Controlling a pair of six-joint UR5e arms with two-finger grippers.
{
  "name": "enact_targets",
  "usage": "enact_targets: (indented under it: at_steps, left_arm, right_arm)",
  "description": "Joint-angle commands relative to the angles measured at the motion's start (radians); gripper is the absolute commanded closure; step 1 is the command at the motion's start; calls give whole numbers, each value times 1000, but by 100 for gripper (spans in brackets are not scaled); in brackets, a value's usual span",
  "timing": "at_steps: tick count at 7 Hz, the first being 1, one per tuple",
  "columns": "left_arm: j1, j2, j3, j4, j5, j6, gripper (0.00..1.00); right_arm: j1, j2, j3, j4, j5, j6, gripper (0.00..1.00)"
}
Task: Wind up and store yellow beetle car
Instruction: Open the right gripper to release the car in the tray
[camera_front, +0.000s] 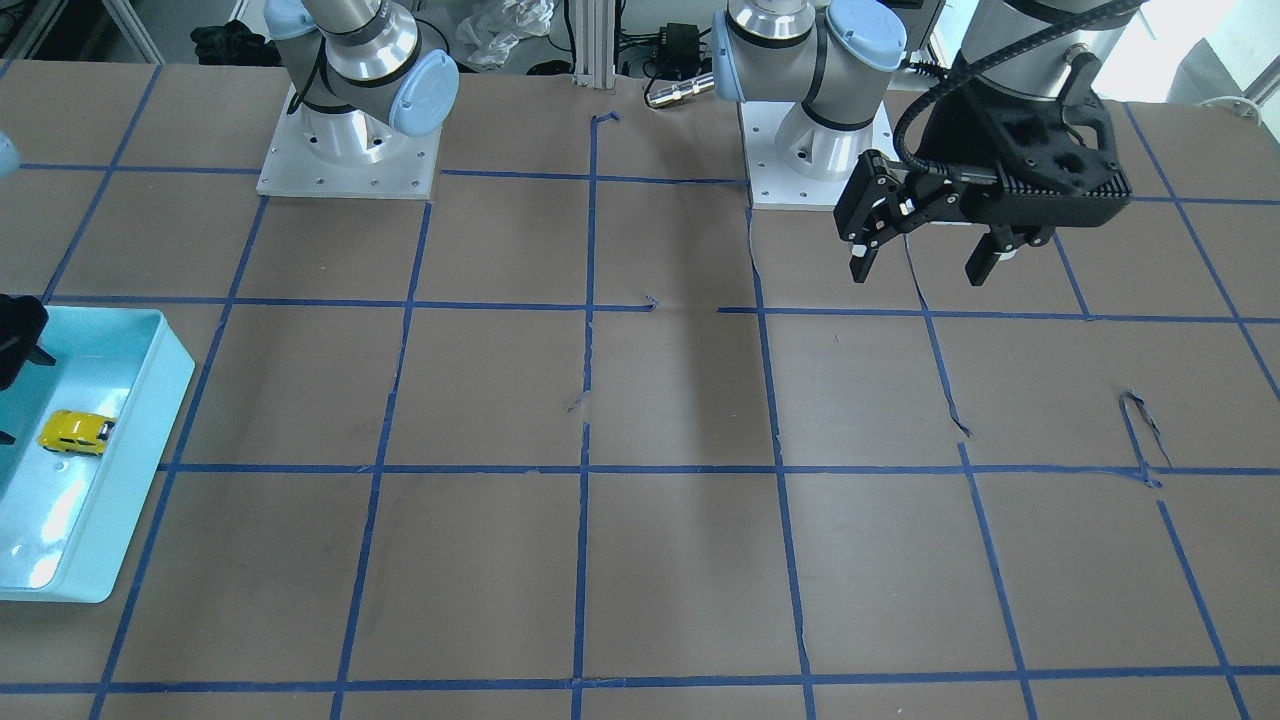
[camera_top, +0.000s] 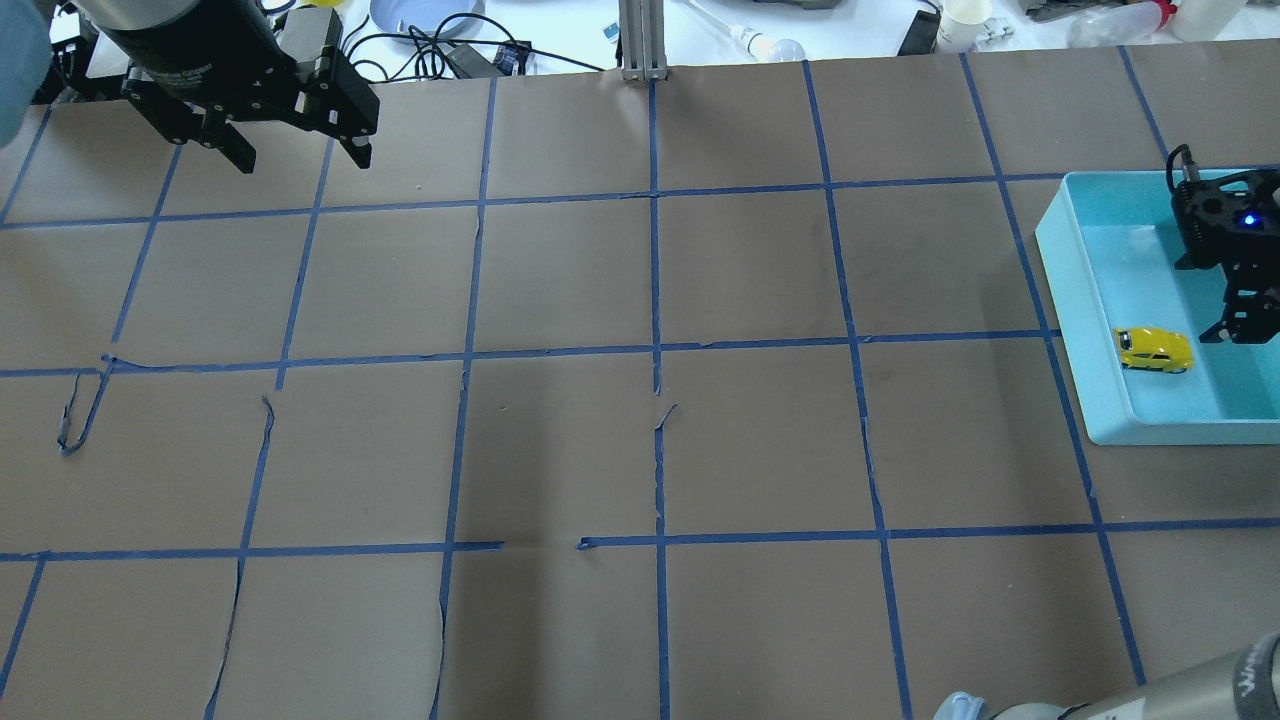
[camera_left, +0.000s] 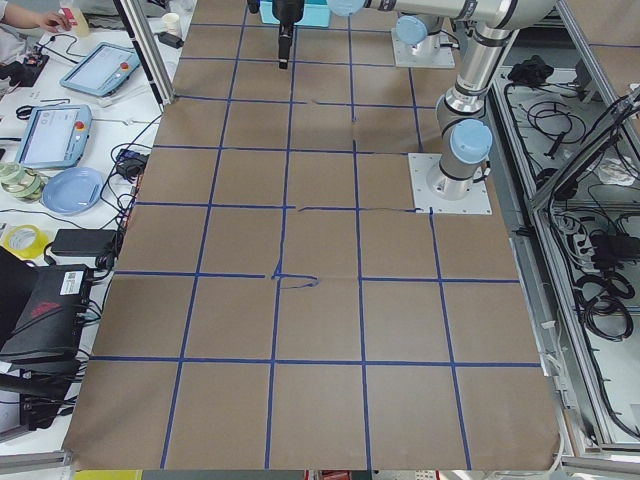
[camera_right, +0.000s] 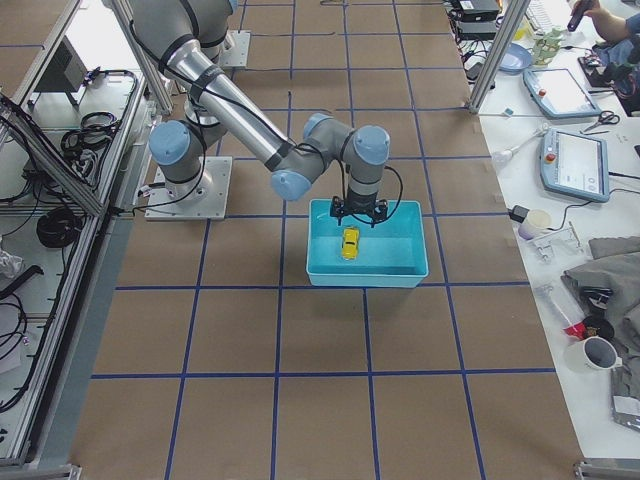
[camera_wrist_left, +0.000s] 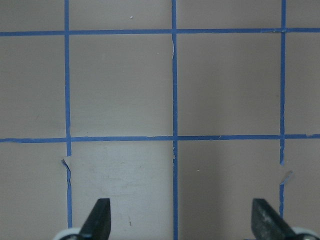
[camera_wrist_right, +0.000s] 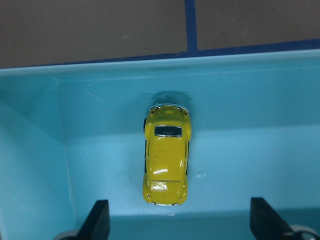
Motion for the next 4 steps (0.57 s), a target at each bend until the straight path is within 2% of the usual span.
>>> enact_targets:
  at_steps: [1,3,4]
  left_arm:
    - [-1,0,1,0,-2,0,0]
    - [-1,0,0,0,-2,0,0]
    - [0,1,0,0,0,2,0]
  right_arm:
    - [4,-55,-187,297,0,43,0]
    - [4,-69,-394,593,-12,52,0]
    - [4,-82,-412,646,-18,128,0]
